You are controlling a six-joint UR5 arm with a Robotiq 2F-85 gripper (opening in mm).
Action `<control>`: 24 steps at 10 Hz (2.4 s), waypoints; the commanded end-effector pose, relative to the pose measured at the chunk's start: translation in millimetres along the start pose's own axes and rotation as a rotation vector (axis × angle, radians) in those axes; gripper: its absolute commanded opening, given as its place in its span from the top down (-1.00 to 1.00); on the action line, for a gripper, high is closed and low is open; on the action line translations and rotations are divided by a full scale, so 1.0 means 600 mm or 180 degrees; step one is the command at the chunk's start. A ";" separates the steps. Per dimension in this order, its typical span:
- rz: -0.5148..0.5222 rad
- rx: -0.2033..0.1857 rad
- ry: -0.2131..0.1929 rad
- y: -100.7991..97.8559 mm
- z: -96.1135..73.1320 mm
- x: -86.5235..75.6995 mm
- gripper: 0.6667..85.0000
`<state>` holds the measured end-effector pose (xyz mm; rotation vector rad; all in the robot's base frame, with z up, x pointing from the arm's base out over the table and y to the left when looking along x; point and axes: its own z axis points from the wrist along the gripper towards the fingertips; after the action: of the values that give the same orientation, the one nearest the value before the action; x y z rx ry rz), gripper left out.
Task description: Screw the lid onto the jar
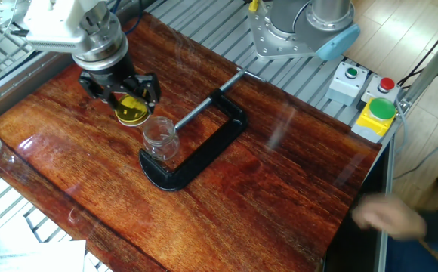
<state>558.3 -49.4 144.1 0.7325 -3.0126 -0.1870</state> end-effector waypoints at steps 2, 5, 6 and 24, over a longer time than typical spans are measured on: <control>0.0236 0.0056 -0.0122 -0.008 -0.003 -0.016 0.08; 0.0358 0.0046 -0.0107 -0.007 -0.003 -0.014 0.08; 0.0310 0.0060 -0.0100 -0.002 -0.002 -0.007 0.08; -0.0130 0.0351 -0.0104 0.068 0.111 0.012 0.23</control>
<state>528.0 -11.0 84.5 0.7966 -3.0562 -0.0107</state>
